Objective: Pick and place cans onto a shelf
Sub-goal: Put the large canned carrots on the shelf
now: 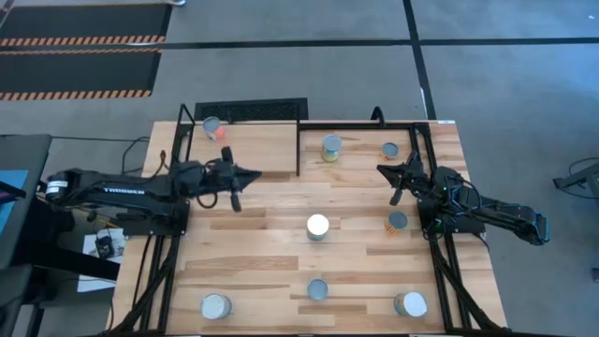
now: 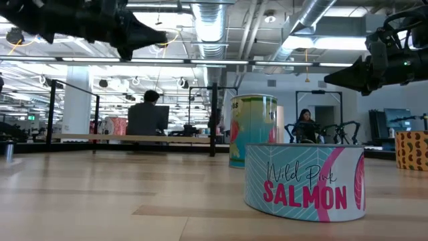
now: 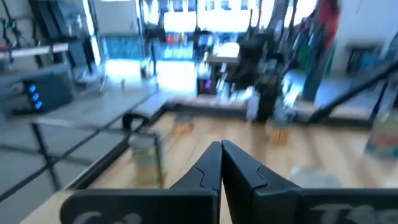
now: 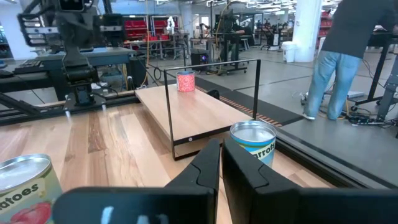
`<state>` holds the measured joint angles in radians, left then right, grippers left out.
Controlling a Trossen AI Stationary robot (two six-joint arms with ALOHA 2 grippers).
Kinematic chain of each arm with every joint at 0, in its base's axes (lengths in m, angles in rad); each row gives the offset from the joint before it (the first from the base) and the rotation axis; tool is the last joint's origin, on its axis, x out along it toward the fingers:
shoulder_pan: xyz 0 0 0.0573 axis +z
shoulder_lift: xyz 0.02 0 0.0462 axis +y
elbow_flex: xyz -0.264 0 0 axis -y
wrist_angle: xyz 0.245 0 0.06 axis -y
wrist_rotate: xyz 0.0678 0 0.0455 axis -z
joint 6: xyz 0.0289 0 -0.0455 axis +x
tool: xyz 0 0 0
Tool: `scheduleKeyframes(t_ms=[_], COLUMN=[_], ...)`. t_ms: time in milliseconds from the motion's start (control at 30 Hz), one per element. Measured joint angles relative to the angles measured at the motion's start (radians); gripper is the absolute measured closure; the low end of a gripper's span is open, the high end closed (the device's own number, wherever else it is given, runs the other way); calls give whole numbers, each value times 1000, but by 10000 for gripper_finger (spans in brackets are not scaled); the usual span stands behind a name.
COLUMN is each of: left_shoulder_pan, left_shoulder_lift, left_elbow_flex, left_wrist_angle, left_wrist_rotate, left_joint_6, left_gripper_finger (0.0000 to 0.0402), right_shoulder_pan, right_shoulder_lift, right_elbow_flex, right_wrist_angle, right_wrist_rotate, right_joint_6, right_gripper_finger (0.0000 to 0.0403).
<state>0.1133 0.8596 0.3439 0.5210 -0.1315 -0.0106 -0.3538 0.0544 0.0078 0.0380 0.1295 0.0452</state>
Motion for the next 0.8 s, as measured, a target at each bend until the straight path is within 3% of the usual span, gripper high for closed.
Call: scheduleKeyframes(t_ms=[100, 333, 533, 800], left_shoulder_pan=[-18, -18, -18, -18], left_shoulder_lift=[-5, -4, -4, -4], left_elbow_flex=[-64, -152, -172, -172], left_wrist_angle=[115, 186, 239, 259], left_wrist_rotate=[-5, 4, 75, 73], left_joint_6=[-2, 1, 9, 29], left_gripper_finger=[401, 401, 401, 401], right_shoulder_pan=[0, 0, 0, 0], right_shoulder_lift=[0, 0, 0, -1], right_elbow_flex=[0, 0, 0, 0], right_wrist_angle=[0, 1, 2, 18], right_wrist_rotate=[0, 0, 0, 0], right_joint_6=[0, 0, 0, 41], right_gripper_finger=[359, 359, 359, 359])
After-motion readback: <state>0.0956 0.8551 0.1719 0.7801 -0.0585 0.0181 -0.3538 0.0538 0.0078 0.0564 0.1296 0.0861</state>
